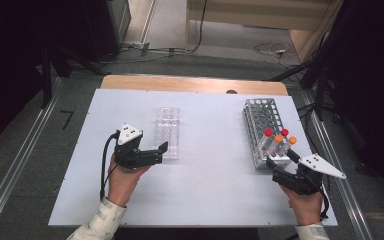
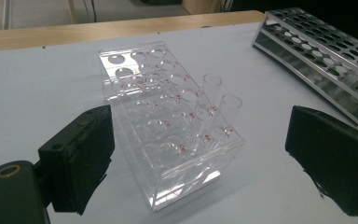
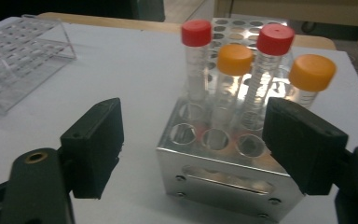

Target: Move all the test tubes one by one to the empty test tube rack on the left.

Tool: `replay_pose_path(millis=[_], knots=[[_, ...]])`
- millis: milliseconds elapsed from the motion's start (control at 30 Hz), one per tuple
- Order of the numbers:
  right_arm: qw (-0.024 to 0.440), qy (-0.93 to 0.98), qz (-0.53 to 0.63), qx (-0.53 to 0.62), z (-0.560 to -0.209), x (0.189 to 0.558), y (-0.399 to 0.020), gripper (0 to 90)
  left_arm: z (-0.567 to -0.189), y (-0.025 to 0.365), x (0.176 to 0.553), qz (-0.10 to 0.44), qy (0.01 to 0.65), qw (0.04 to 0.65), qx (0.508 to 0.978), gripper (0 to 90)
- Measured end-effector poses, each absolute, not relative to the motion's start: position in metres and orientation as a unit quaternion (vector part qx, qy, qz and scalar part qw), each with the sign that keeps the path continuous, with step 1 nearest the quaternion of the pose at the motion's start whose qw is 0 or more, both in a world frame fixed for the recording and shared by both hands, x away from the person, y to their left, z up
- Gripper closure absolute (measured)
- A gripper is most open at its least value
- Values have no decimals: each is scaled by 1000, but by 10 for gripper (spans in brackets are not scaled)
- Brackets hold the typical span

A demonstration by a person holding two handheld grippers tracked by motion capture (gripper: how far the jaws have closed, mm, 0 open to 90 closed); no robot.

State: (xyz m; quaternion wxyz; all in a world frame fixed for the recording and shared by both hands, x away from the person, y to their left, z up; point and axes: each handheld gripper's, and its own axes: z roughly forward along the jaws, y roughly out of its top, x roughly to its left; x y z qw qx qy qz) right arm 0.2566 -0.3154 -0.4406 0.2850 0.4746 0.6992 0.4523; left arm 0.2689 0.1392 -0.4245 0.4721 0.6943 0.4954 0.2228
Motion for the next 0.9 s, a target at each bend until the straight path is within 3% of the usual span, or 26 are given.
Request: replay_pose_path(millis=[433,733,900], knots=[[308,681,422,513,-449,282,-337,405,-425,137,269,218,496,473,694,88],[316,671,414,528,-453,293,-345,607,-426,137,270,218,496,473,695,88],[316,670,411,532,-455,297,-346,641,-426,136,270,219,496,471,696,88]])
